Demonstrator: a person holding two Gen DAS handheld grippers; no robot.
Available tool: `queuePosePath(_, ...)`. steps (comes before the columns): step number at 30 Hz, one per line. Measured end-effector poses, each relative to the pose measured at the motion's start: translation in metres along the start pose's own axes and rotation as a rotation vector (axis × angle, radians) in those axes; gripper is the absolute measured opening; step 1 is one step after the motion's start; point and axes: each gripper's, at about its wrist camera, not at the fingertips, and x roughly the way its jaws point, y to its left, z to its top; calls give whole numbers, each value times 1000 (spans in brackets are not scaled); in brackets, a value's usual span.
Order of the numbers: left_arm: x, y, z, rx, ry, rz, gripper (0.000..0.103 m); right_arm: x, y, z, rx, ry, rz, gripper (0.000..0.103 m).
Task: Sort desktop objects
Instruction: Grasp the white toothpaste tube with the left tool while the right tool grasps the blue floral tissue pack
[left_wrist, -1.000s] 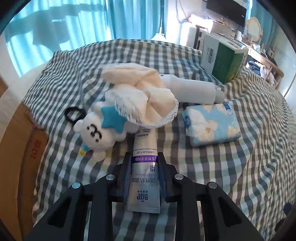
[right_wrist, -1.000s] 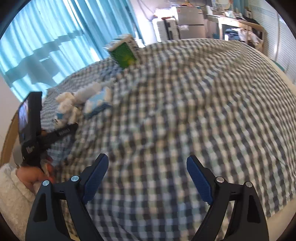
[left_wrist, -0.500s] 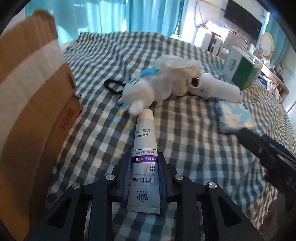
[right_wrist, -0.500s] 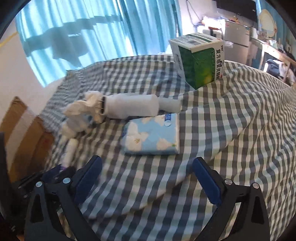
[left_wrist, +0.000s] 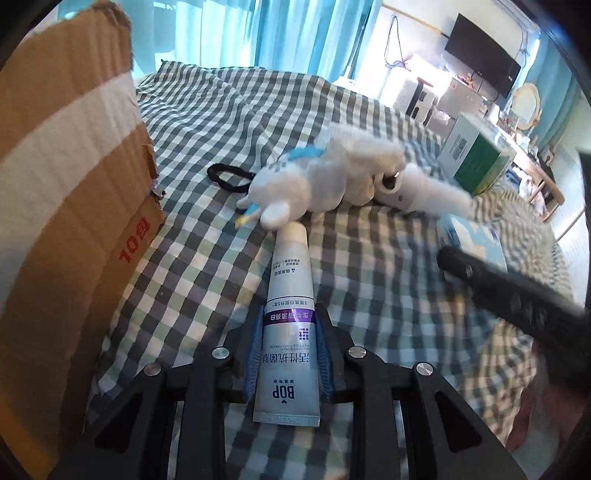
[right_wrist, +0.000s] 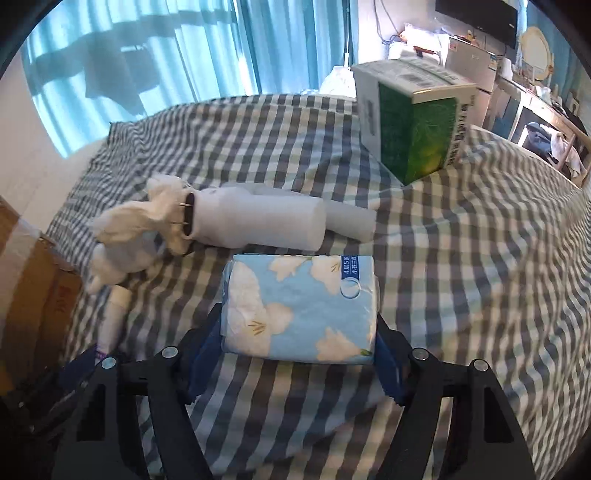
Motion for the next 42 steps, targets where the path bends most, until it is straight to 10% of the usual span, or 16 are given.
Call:
queuePosePath(15,-105,-20,-23,85,-14,-110,6,-129,14,-68,39,-40,44,72)
queuePosePath(26,-64,-11,-49,70,103,-20,52,-142,1,-99,46,-28,53,72)
queuePosePath(34,-14,-21,-29,86,138,6,53,-99,-15,-94,89,24,83,72)
queuePosePath(36,-1,-21,-29,83,167,3,48,-93,-17,-92,90,33,88,72)
queuePosePath(38,-2,-18,-27,78,153,-16,22,-91,-18,-90,88,33,88,72)
queuePosePath(42,-17,-16,-27,79,121,-25,22,-94,-19,-87,104,26,99,72)
